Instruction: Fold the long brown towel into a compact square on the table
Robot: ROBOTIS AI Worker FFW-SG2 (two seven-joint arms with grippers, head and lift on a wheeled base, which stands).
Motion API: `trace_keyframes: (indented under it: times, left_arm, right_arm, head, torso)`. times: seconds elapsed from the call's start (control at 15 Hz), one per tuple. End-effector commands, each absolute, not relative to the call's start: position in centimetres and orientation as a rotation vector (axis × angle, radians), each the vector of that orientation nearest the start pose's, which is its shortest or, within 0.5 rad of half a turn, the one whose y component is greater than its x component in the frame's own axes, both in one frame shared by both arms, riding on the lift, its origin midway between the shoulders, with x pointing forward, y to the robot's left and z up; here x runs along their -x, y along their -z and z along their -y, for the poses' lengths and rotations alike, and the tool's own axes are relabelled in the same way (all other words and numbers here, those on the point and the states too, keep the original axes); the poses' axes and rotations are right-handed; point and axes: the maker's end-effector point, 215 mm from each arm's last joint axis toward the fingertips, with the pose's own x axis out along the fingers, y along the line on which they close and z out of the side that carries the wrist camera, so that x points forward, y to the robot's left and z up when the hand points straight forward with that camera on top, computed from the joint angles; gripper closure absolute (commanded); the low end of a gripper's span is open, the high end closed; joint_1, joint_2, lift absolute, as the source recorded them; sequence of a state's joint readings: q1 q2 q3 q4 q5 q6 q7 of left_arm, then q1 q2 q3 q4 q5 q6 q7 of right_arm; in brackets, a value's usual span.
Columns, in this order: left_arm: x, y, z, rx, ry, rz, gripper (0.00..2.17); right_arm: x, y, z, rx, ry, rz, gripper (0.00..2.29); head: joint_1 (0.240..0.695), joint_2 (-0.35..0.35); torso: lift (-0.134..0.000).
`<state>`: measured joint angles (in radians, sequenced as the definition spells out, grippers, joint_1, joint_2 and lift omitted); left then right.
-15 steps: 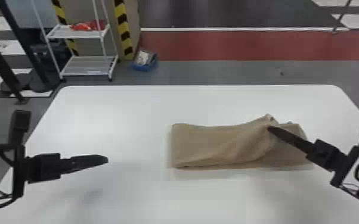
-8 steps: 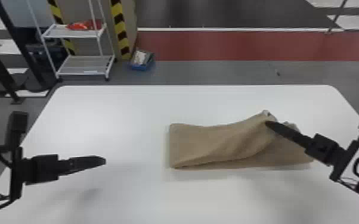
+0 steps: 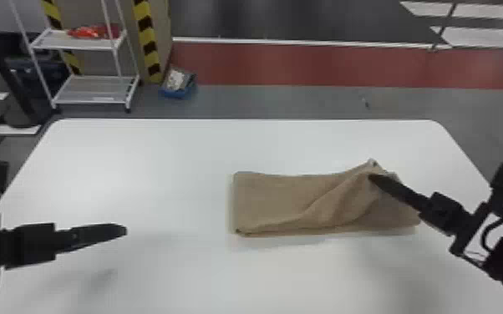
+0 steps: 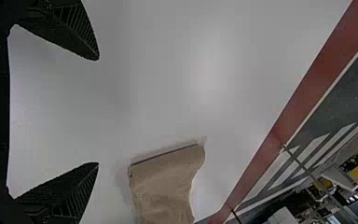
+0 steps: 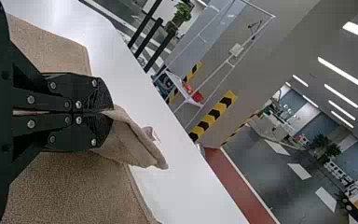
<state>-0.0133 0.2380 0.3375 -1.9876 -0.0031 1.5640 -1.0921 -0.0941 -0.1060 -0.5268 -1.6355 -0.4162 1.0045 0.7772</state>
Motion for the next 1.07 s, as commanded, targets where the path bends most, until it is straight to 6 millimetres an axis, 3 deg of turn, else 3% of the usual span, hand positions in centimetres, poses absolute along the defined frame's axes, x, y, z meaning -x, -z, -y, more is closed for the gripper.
trace_keyframes:
  times: [0.0, 0.13, 0.33, 0.6, 0.87, 1.0]
  left_arm:
    - [-41.0, 40.6, -26.9, 0.557, 0.544, -0.941, 0.08]
    - [-41.0, 40.6, -26.9, 0.558, 0.543, -0.942, 0.08]
    - [-41.0, 40.7, -26.8, 0.558, 0.543, -0.945, 0.08]
    - [-40.8, 40.9, -26.4, 0.559, 0.552, -0.951, 0.08]
    - [-40.9, 40.8, -26.8, 0.558, 0.544, -0.948, 0.08]
    - [-41.0, 40.7, -27.1, 0.556, 0.540, -0.946, 0.08]
  right_arm:
    - [-52.7, 38.7, 30.0, -0.738, -0.456, -0.450, 1.33]
    - [-52.4, 37.7, 30.7, -0.765, -0.460, -0.442, 1.33]
    - [-51.8, 36.8, 34.4, -0.755, -0.415, -0.424, 1.33]
    - [-51.6, 39.0, 34.2, -0.763, -0.398, -0.457, 1.33]
    - [-52.0, 37.8, 32.3, -0.762, -0.443, -0.453, 1.33]
    - [-51.8, 36.3, 33.3, -0.796, -0.442, -0.430, 1.33]
  head:
    - [0.695, -0.042]
    - [0.695, -0.038]
    - [0.695, -0.057]
    - [0.695, -0.089]
    - [0.695, -0.086]
    - [0.695, -0.074]
  torso:
    - [-0.124]
    - [-0.124]
    - [-0.124]
    - [-0.124]
    - [-0.124]
    - [-0.124]
